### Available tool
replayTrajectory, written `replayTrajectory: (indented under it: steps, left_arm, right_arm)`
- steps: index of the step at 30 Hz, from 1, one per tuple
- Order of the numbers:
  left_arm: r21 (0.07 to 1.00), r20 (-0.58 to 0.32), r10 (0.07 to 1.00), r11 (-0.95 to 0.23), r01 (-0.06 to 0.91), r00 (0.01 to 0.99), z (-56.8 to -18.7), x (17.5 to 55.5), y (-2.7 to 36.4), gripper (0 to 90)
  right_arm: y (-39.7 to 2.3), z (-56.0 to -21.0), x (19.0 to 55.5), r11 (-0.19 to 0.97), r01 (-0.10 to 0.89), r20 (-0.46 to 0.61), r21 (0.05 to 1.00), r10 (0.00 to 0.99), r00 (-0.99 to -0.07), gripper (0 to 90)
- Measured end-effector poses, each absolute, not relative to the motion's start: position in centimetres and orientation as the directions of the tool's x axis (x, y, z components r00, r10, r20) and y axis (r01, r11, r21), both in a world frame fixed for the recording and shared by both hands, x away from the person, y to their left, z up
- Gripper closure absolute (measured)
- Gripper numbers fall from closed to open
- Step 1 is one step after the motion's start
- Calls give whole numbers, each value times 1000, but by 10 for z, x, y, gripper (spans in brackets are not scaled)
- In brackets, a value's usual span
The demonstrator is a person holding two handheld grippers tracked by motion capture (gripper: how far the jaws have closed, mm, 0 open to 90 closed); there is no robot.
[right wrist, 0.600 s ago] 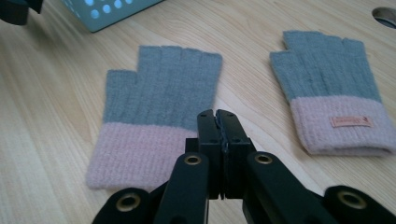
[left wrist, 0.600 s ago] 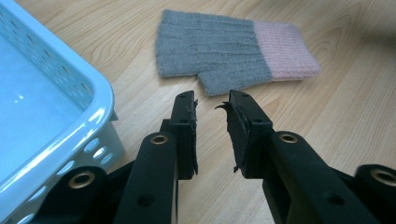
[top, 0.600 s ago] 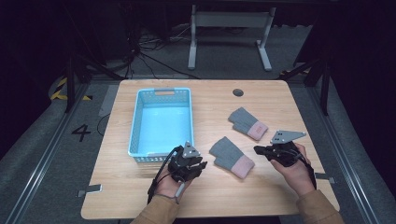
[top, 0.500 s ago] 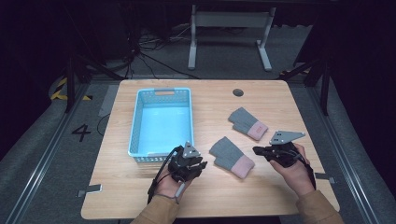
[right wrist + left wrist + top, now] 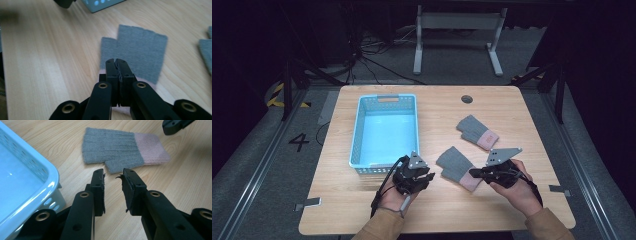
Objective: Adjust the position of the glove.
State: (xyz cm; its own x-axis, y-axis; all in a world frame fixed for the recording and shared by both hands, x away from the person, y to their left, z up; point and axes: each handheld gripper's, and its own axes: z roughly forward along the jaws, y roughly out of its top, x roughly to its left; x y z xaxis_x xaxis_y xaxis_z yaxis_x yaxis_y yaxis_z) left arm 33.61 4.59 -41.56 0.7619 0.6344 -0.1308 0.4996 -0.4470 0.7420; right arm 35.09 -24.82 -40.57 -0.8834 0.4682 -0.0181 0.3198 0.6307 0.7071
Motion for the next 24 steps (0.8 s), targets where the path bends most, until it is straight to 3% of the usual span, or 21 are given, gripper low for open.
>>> replayTrajectory:
  steps: [12, 24]
  left_arm:
    - [741, -133, 628, -452, 498, 767, -416, 335, 45, 704]
    - [741, -136, 624, -451, 498, 769, -416, 336, 45, 696]
  right_arm:
    - [-219, -424, 343, 725, 274, 8, 632, 347, -938, 891]
    - [-215, -434, 343, 753, 280, 23, 596, 332, -943, 892]
